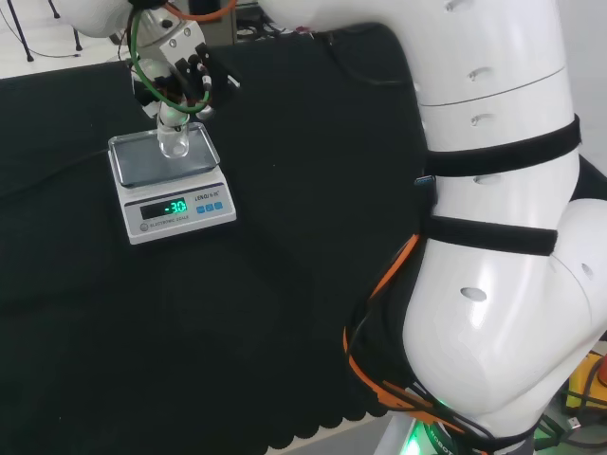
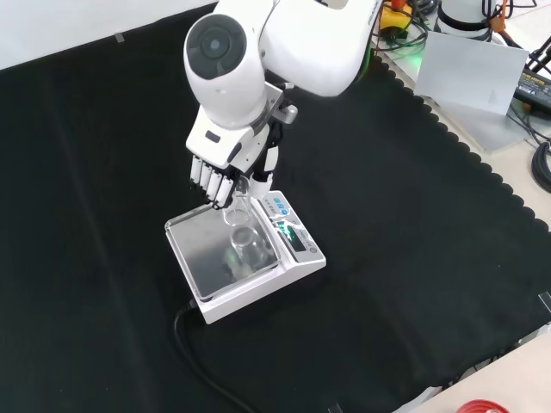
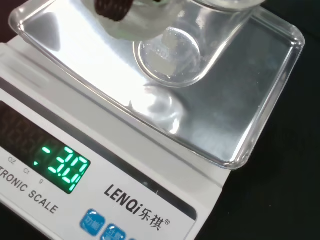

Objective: Put the beaker on the electronic balance.

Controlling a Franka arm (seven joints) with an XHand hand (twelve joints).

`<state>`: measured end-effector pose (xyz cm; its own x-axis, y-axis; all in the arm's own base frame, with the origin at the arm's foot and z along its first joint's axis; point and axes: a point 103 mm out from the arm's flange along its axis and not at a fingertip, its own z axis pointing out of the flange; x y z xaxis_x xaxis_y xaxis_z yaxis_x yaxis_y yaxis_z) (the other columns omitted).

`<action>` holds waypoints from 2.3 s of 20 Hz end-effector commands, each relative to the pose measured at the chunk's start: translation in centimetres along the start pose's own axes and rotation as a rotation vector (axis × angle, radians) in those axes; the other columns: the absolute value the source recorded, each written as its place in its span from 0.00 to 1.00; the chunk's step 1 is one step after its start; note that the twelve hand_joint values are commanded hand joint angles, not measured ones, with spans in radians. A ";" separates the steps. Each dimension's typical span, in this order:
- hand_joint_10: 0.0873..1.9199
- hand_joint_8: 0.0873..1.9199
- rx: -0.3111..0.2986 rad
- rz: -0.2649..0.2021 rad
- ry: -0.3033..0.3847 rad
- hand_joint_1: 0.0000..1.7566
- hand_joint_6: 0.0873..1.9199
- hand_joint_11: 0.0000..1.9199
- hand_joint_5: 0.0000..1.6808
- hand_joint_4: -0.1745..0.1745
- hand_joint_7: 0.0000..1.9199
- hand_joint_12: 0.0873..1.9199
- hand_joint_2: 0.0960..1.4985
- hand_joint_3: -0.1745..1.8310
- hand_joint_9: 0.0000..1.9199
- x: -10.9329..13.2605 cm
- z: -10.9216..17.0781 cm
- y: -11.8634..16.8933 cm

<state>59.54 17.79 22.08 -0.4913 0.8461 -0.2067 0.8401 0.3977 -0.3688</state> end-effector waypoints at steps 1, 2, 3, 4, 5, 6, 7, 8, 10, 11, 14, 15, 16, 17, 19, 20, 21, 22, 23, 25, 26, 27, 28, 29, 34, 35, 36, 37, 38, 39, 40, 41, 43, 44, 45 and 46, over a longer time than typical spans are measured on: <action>0.40 0.42 0.023 -0.012 -0.009 0.63 0.63 0.48 0.50 0.08 0.46 0.52 0.78 0.09 0.54 -0.8 0.9 0.9; 0.40 0.42 0.025 -0.011 -0.008 0.63 0.63 0.48 0.50 0.08 0.46 0.52 0.78 0.09 0.54 -0.9 1.0 1.1; 0.40 0.42 0.026 -0.008 -0.001 0.63 0.63 0.48 0.50 0.08 0.46 0.52 0.78 0.09 0.54 -1.1 1.2 1.2; 0.40 0.42 0.025 -0.005 0.003 0.63 0.63 0.48 0.50 0.08 0.46 0.52 0.78 0.09 0.54 -1.3 1.3 1.3; 0.40 0.42 0.026 -0.003 0.006 0.63 0.63 0.48 0.50 0.08 0.46 0.52 0.78 0.09 0.54 -1.4 1.4 1.4; 0.40 0.42 0.036 0.019 -0.017 0.63 0.63 0.48 0.50 0.08 0.46 0.52 0.78 0.09 0.54 -1.7 1.5 1.5; 0.40 0.42 0.039 0.022 -0.010 0.63 0.63 0.48 0.50 0.08 0.46 0.52 0.78 0.09 0.54 -1.9 1.7 1.7; 0.40 0.42 0.037 0.022 -0.004 0.63 0.63 0.48 0.50 0.08 0.46 0.52 0.78 0.09 0.54 -2.1 1.9 1.9; 0.40 0.42 0.043 0.015 0.004 0.63 0.63 0.48 0.50 0.08 0.46 0.52 0.78 0.09 0.54 -2.1 2.2 2.1; 0.40 0.42 0.053 0.005 -0.001 0.63 0.63 0.48 0.50 0.08 0.46 0.52 0.78 0.09 0.54 -2.3 2.3 2.2; 0.40 0.42 0.062 0.000 -0.004 0.63 0.63 0.48 0.50 0.08 0.46 0.52 0.78 0.09 0.54 -2.4 2.5 2.4; 0.40 0.42 0.060 -0.001 0.001 0.63 0.63 0.48 0.50 0.08 0.46 0.52 0.78 0.09 0.54 -2.4 2.6 2.5; 0.40 0.42 0.060 -0.001 0.004 0.63 0.63 0.48 0.50 0.08 0.46 0.52 0.78 0.09 0.54 -2.4 2.6 2.5; 0.40 0.42 0.059 -0.002 0.007 0.63 0.63 0.48 0.50 0.08 0.46 0.52 0.78 0.09 0.54 -2.4 2.7 2.6; 0.40 0.42 0.066 -0.006 -0.002 0.63 0.63 0.48 0.50 0.08 0.46 0.52 0.78 0.09 0.54 -1.9 2.9 3.0; 0.40 0.42 0.068 -0.009 -0.005 0.63 0.63 0.48 0.50 0.08 0.46 0.52 0.78 0.09 0.54 -1.6 3.0 3.2; 0.40 0.42 0.069 -0.012 -0.006 0.63 0.63 0.48 0.50 0.08 0.46 0.52 0.78 0.09 0.54 -1.3 3.0 3.4; 0.40 0.42 0.069 -0.015 -0.007 0.63 0.63 0.48 0.50 0.08 0.46 0.52 0.78 0.09 0.54 -1.1 3.0 3.6; 0.40 0.42 0.067 -0.021 -0.006 0.63 0.63 0.48 0.50 0.08 0.46 0.52 0.78 0.09 0.54 -0.9 3.0 3.7; 0.40 0.42 0.065 -0.028 0.003 0.63 0.63 0.48 0.50 0.08 0.46 0.52 0.78 0.09 0.54 -0.7 2.8 3.9; 0.40 0.42 0.064 -0.029 0.010 0.63 0.63 0.48 0.49 0.09 0.46 0.52 0.78 0.09 0.54 -0.7 2.7 3.9; 0.40 0.42 0.062 -0.031 0.017 0.63 0.63 0.48 0.49 0.12 0.45 0.52 0.78 0.09 0.54 -0.7 2.5 3.9; 0.40 0.42 0.059 -0.031 0.019 0.62 0.63 0.48 0.49 0.15 0.44 0.54 0.78 0.09 0.53 -0.7 2.3 4.0; 0.40 0.42 0.055 -0.029 0.019 0.62 0.63 0.47 0.49 0.18 0.44 0.54 0.78 0.09 0.53 -0.8 2.1 4.0; 0.40 0.42 0.074 -0.023 0.031 0.61 0.64 0.45 0.49 0.24 0.42 0.57 0.79 0.09 0.52 -1.2 2.0 3.8; 0.40 0.42 0.077 -0.021 0.034 0.60 0.65 0.42 0.48 0.28 0.40 0.58 0.79 0.09 0.50 -1.5 2.0 3.7; 0.40 0.43 0.079 -0.018 0.035 0.60 0.65 0.39 0.48 0.32 0.38 0.61 0.79 0.09 0.48 -1.6 2.0 3.6; 0.40 0.43 0.081 -0.014 0.035 0.59 0.66 0.37 0.47 0.35 0.36 0.62 0.79 0.09 0.47 -1.8 2.0 3.5; 0.39 0.42 0.081 -0.009 0.035 0.60 0.61 0.35 0.44 0.36 0.35 0.63 0.78 0.08 0.46 -2.0 2.0 3.4; 0.39 0.42 0.081 -0.007 0.037 0.60 0.57 0.34 0.42 0.37 0.34 0.64 0.77 0.07 0.45 -2.0 2.1 3.3; 0.38 0.41 0.083 -0.005 0.036 0.60 0.53 0.33 0.41 0.37 0.34 0.64 0.76 0.07 0.45 -2.1 2.1 3.3; 0.38 0.41 0.084 -0.005 0.037 0.60 0.51 0.33 0.40 0.37 0.33 0.64 0.76 0.06 0.45 -2.0 2.3 3.3; 0.37 0.40 0.084 -0.008 0.038 0.60 0.49 0.32 0.40 0.37 0.34 0.64 0.77 0.03 0.45 -2.0 2.5 3.3; 0.36 0.39 0.084 -0.010 0.042 0.60 0.48 0.32 0.41 0.37 0.34 0.64 0.78 0.02 0.45 -1.9 2.6 3.3; 0.36 0.39 0.082 -0.011 0.046 0.60 0.48 0.32 0.41 0.37 0.34 0.64 0.79 0.01 0.45 -1.9 2.7 3.3; 0.36 0.39 0.081 -0.011 0.048 0.60 0.48 0.32 0.41 0.37 0.34 0.64 0.79 0.00 0.45 -1.9 2.8 3.4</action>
<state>62.72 16.60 18.96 -0.4882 0.8565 -0.1674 0.8123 0.3758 -0.4461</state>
